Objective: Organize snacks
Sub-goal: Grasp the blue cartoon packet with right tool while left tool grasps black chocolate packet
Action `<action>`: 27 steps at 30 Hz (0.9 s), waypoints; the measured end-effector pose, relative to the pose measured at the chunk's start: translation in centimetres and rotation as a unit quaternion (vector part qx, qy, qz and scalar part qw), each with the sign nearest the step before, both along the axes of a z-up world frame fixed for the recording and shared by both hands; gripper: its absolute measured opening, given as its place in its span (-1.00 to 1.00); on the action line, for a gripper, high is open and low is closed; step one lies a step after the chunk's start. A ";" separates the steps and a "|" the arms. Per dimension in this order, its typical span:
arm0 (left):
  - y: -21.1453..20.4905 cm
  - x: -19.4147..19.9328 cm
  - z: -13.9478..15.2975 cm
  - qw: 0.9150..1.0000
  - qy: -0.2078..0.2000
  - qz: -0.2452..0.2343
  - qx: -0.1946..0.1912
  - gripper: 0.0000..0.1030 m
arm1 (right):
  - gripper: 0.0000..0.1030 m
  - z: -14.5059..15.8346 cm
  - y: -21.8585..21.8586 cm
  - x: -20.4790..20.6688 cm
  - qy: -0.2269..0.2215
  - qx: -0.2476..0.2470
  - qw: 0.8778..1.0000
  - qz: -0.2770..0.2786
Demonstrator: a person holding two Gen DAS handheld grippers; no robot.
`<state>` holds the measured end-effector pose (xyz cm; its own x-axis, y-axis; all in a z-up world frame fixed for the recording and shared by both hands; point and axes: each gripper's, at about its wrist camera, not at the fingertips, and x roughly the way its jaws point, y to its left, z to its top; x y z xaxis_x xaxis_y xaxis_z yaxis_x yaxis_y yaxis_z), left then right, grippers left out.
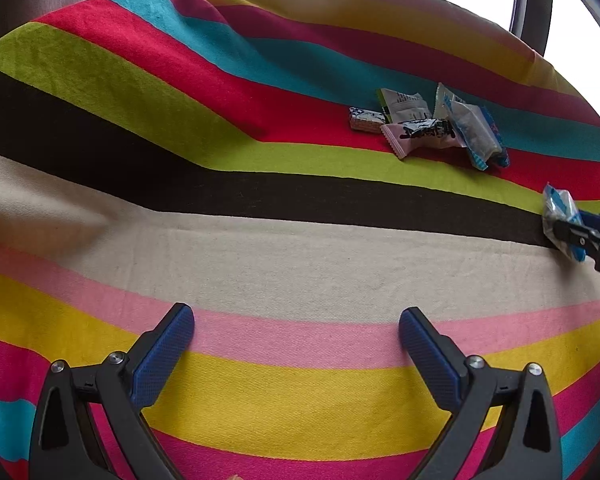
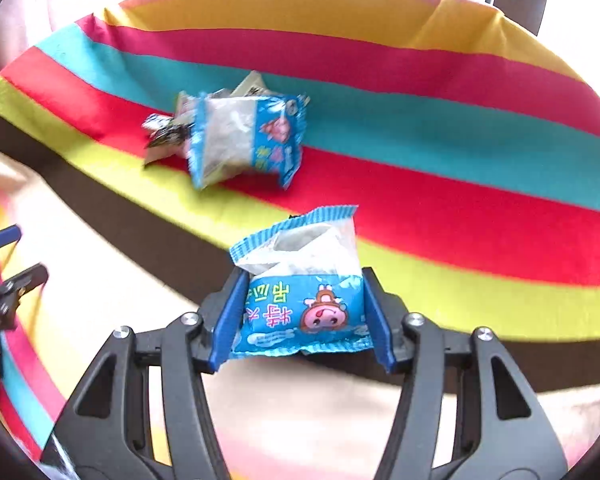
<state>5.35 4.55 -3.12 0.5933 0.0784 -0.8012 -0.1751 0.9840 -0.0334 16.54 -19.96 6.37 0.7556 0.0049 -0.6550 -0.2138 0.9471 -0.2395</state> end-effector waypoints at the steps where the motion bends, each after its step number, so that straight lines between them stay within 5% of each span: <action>1: 0.0 0.0 0.0 1.000 0.000 0.000 0.000 1.00 | 0.23 -0.5 -0.1 -1.0 0.000 0.006 1.000 0.004; 8: 0.0 -0.1 -0.1 1.000 0.001 0.000 -0.001 1.00 | 0.41 -2.4 0.3 -1.9 0.001 0.009 1.000 -0.017; 11: -0.1 0.0 -0.1 1.000 0.001 0.000 -0.001 1.00 | 0.06 -2.6 0.6 -3.8 -0.013 0.020 0.999 -0.024; 15: -0.1 0.0 -0.1 1.000 0.003 0.000 -0.002 1.00 | 0.05 -3.4 1.2 -6.4 -0.023 0.042 0.998 -0.045; 24: -0.8 0.7 0.2 0.999 0.016 -0.033 0.003 1.00 | 0.06 -3.0 -3.0 -8.0 -0.037 0.178 0.979 -0.090; 27: -3.3 4.0 1.5 0.991 -0.016 -0.097 0.086 1.00 | 0.06 -3.1 -3.6 -7.4 -0.037 0.211 0.973 -0.084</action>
